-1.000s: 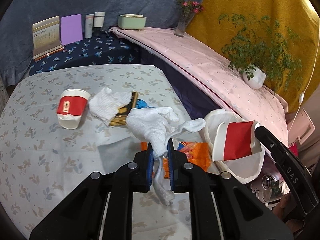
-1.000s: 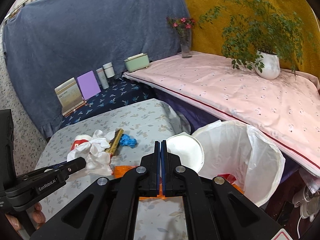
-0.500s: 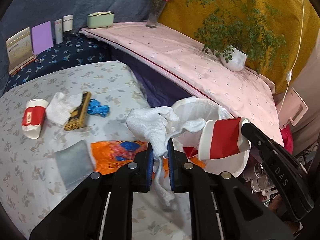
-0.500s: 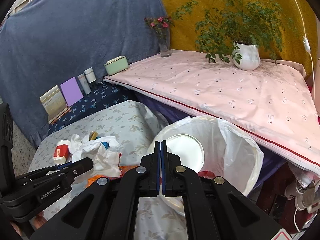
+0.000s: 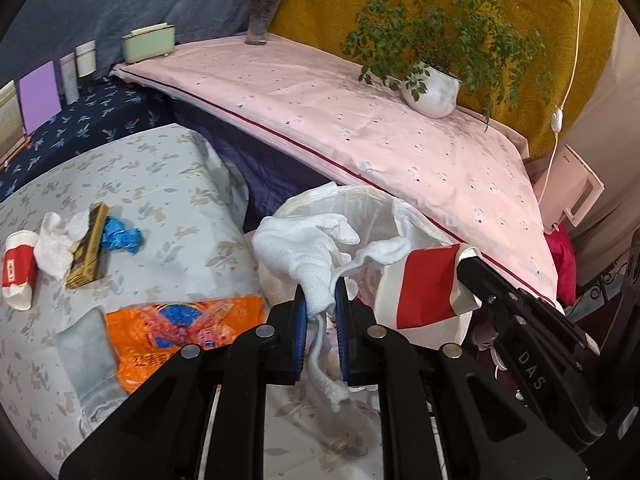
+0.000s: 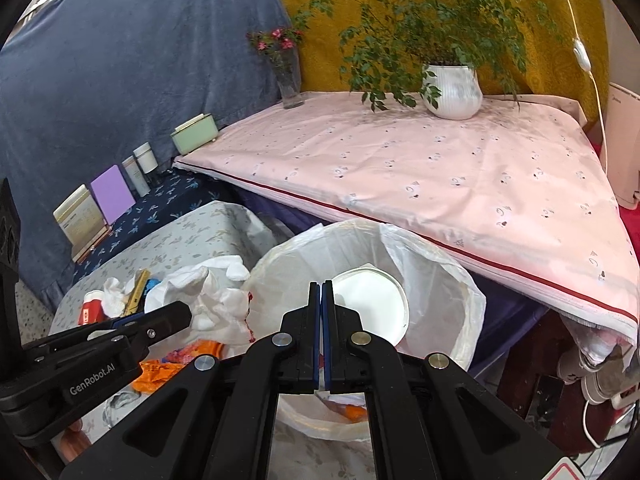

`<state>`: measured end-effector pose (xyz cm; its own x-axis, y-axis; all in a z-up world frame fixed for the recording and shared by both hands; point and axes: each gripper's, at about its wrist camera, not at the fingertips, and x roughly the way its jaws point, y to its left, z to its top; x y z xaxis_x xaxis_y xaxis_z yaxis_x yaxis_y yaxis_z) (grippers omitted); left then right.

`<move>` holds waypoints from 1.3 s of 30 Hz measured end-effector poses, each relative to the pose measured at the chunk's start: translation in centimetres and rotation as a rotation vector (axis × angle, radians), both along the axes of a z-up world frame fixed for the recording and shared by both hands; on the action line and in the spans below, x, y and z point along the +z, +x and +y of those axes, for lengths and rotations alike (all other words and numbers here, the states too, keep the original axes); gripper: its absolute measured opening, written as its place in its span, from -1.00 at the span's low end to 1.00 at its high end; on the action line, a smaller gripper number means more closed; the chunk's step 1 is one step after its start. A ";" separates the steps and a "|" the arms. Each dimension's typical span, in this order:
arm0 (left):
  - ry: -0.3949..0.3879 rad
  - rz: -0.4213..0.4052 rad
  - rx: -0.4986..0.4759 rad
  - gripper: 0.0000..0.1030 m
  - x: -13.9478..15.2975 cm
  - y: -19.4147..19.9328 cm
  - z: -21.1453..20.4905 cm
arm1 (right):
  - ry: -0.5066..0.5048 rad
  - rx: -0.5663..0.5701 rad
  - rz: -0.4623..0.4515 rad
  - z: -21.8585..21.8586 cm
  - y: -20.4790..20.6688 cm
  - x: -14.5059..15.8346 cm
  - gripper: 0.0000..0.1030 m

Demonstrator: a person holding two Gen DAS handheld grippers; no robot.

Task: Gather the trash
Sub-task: 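Carry the glove and plate over the white bin and open both tools, then move both tools back to the table toward the orange plastic bag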

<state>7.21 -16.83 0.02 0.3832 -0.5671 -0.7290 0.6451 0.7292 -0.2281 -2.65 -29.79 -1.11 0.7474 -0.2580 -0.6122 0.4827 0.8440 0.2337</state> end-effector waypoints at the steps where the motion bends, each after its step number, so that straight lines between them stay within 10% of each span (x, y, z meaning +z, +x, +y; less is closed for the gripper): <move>1: 0.000 0.002 -0.007 -0.76 0.0 0.0 -0.3 | 0.002 -0.003 0.002 -0.2 0.0 -0.1 -0.98; 10: -0.008 0.027 -0.051 -0.67 -0.5 -0.1 -2.5 | 0.015 -0.024 0.023 -1.6 0.0 -1.3 -0.97; 12: -0.028 0.056 -0.047 0.05 -0.6 0.2 -2.6 | 0.011 -0.034 0.024 -1.6 0.0 -1.4 -0.91; 14: -0.058 0.050 -0.014 0.30 -0.3 0.3 -2.1 | 0.012 -0.033 0.023 -1.6 0.0 -1.4 -0.82; 39: -0.034 0.030 0.208 0.39 -0.6 1.9 6.6 | -0.015 0.076 -0.002 4.0 1.1 0.8 -0.32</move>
